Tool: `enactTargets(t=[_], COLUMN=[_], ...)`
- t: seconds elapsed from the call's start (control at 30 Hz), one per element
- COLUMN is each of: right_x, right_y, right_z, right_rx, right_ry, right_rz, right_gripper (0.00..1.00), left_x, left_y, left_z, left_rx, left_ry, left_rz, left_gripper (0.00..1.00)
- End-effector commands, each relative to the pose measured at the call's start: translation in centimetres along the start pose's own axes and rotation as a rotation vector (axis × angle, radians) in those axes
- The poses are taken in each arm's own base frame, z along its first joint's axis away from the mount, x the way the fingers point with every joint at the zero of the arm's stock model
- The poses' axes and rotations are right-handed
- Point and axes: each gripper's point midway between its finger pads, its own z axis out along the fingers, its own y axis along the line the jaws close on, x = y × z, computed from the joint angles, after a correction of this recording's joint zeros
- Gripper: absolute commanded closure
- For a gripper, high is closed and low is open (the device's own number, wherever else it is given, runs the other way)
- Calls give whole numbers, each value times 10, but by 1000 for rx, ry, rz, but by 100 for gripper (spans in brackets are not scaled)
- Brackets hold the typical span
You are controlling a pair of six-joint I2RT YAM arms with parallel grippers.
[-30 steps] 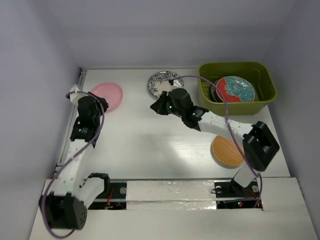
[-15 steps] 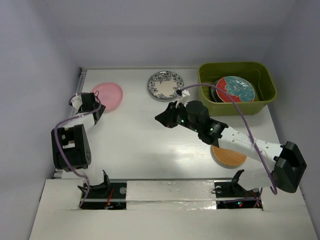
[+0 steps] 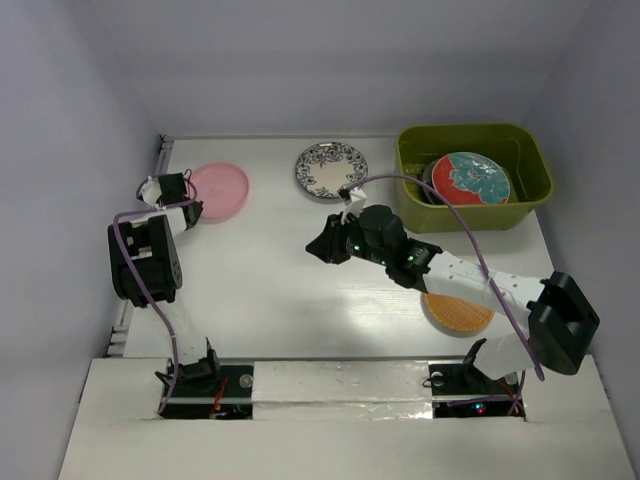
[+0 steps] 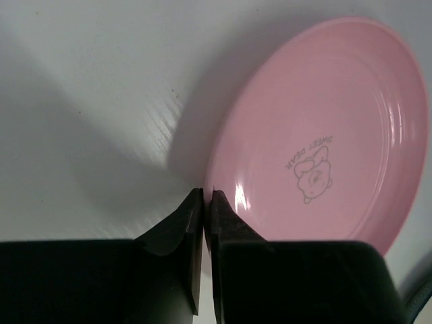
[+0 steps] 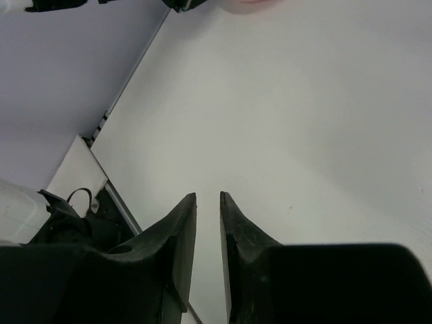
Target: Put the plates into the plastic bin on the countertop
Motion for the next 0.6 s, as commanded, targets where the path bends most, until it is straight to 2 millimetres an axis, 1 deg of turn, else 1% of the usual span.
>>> enactTargets(t=[0.0, 0.03, 0.07, 0.1, 0.13, 0.17, 0.2, 0.23, 0.27, 0.3, 0.33, 0.37, 0.4, 0.43, 0.47, 0.5, 0.53, 0.57], right_x=[-22, -21, -23, -24, -28, -32, -36, -46, -49, -54, -59, -72, -76, -85, -98, -104, -112, -118], right_y=[12, 10, 9, 10, 12, 12, 13, 18, 16, 15, 16, 14, 15, 10, 1, -4, -10, -13], right_z=[6, 8, 10, 11, 13, 14, 15, 14, 15, 14, 13, 10, 8, 5, 0, -2, -6, -9], right_rx=[-36, -25, -18, -18, -17, -7, -4, -10, 13, 27, 39, 58, 62, 80, 106, 121, 135, 135], right_ry=[-49, -42, -47, -47, -51, -59, -65, -86, -88, -95, -102, -126, -134, -152, -172, -180, -194, -204], right_rz=[-25, -24, -22, -22, -22, -24, -27, -35, -47, -53, -60, -71, -74, -73, -72, -71, -69, -71], right_gripper=[73, 72, 70, 62, 58, 53, 44, 40, 37, 31, 28, 24, 19, 17, 15, 12, 11, 11], left_x=[-6, -10, -18, -18, -30, -35, -39, -34, -47, -40, -41, -41, -33, -28, -26, -16, -3, 1], left_y=[-5, -2, -9, -4, -17, -23, -30, -27, -43, -43, -46, -57, -56, -62, -68, -72, -73, -76], left_z=[-5, -7, -16, -21, -40, -50, -61, -70, -95, -104, -114, -135, -144, -154, -172, -181, -188, -200], left_rx=[16, 13, 41, 48, 100, 133, 174, 195, 279, 313, 343, 405, 439, 479, 529, 569, 591, 622], left_ry=[-8, -17, -37, -38, -71, -88, -98, -91, -134, -110, -110, -109, -81, -70, -71, -38, -13, -10], left_rz=[20, 13, 6, -3, -15, -31, -40, -43, -57, -55, -55, -46, -30, -12, 2, 24, 58, 76], left_gripper=[100, 100, 100, 100, 100, 100, 100, 100, 100, 100, 100, 100, 100, 100, 100, 100, 100, 100])
